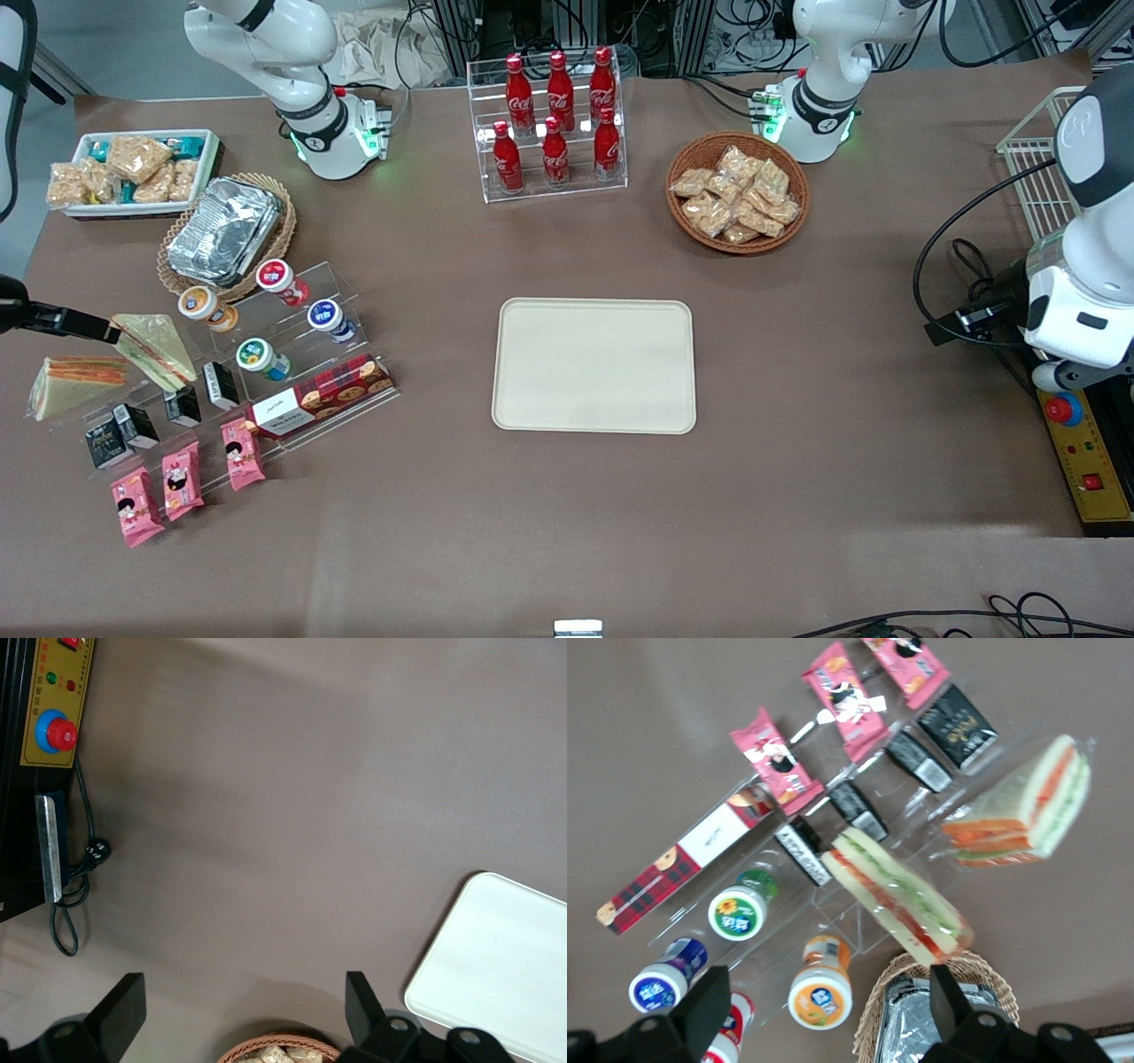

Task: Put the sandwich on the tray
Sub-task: 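Move the right gripper over the wrapped sandwiches beside the snack rack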

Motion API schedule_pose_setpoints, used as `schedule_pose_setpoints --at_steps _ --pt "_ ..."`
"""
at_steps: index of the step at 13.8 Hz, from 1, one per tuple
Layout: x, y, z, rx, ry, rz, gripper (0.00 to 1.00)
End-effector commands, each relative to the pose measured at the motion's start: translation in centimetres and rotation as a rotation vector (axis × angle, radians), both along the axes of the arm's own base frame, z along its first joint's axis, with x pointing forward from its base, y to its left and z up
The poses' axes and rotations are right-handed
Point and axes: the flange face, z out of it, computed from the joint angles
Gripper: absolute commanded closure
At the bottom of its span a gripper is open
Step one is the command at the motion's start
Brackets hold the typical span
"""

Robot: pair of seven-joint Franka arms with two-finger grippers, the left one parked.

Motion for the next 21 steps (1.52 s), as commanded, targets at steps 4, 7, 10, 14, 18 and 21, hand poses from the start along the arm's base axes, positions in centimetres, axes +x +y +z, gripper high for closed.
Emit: schedule_pose_setpoints --at_steps 4,7,10,14,18,21 --pt "-1.7 -7.4 -1.1 0.039 0.006 -0.348 0.00" --pt "-1.5 -8.3 -3.0 0.021 0.050 -0.510 0.00" --pt "-1.1 -8.9 -4.7 0.000 0.076 -0.545 0.00" --pt "-0.2 -10.3 -6.3 -0.029 0.032 -0.558 0.00" --pt "-0.5 -12.8 -7.9 -0.030 0.011 -0.604 0.00" --pt "-0.1 -12.6 -9.1 -0.034 0.029 -0.661 0.00"
